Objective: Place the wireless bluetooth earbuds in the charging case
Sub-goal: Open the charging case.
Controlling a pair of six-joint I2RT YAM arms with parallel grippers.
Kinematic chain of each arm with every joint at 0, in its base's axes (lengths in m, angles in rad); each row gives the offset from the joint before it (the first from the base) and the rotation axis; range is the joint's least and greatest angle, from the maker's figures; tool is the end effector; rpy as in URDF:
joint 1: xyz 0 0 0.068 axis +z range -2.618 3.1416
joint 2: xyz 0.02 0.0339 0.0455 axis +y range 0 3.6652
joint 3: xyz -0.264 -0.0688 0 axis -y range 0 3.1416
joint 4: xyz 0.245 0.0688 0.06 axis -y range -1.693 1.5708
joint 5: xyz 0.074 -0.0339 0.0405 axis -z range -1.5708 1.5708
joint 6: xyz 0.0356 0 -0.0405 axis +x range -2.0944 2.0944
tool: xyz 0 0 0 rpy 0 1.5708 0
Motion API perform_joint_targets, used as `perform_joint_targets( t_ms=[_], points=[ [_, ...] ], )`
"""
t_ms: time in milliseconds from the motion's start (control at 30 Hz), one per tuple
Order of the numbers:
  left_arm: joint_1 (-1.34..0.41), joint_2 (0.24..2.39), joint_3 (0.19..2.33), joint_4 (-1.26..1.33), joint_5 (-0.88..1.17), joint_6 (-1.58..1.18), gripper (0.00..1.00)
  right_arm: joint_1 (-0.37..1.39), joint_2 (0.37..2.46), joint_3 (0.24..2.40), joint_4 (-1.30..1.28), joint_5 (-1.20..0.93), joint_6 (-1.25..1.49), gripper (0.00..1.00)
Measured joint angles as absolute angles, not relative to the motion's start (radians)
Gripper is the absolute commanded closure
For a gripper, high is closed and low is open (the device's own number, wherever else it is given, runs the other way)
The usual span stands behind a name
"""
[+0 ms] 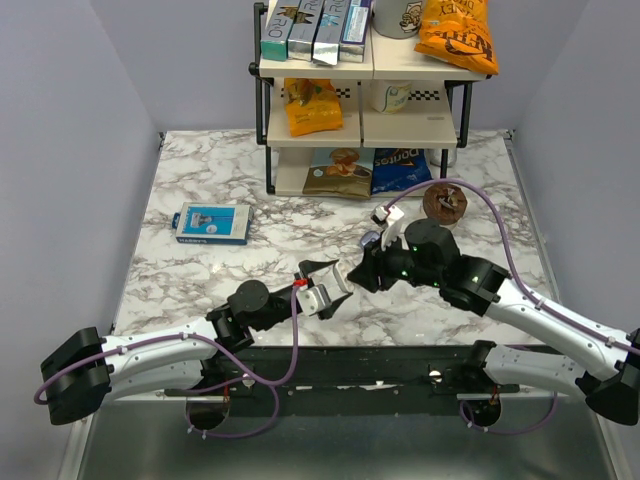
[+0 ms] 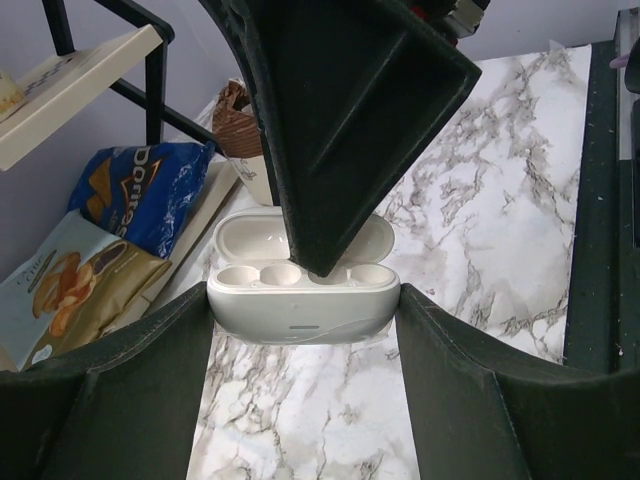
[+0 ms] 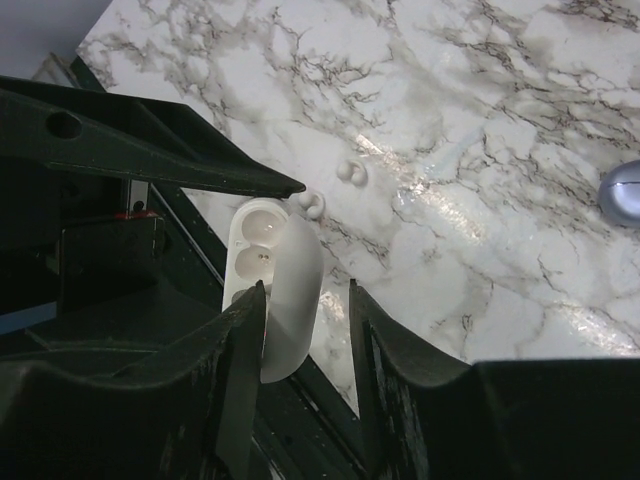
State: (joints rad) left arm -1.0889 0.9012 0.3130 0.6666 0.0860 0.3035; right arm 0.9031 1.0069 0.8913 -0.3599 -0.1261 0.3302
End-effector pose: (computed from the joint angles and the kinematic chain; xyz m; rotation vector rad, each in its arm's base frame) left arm 0.0911 -0.1808 0.2430 1.0363 1.1288 -0.6944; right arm 0.1366 0.1805 0.3179 -0.6910 2.0511 0.8742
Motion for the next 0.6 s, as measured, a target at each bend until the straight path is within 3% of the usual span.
perform_joint_targets(
  t_ms=[133,200,300,333,433,567,600],
  points=[
    [-1.089,0.901,0.313,0.669,0.082,0.303,1.0,0.903,1.007,0.89,-0.358,-0.136,0.331,0.74],
    [-1.089,0.901,0.313,0.67,0.079,0.304,1.0,0.903,1.007,0.889,-0.357,-0.136,0.332,0.76],
    [-1.089,0.902,0.312,0.674,0.074,0.307,1.0,0.902,1.006,0.887,-0.349,-0.141,0.34,0.89],
    [-1.089,0.902,0.312,0.676,0.073,0.308,1.0,0.902,1.004,0.885,-0.347,-0.141,0.34,0.99],
    [-1.089,0.904,0.312,0.681,0.072,0.307,0.99,0.902,0.996,0.881,-0.342,-0.142,0.339,0.99],
    [-1.093,0.917,0.321,0.686,0.053,0.302,0.78,0.901,0.984,0.88,-0.345,-0.14,0.32,1.0],
    [-1.095,0.921,0.326,0.684,0.048,0.299,0.61,0.9,0.979,0.88,-0.346,-0.139,0.313,0.99]
  ],
)
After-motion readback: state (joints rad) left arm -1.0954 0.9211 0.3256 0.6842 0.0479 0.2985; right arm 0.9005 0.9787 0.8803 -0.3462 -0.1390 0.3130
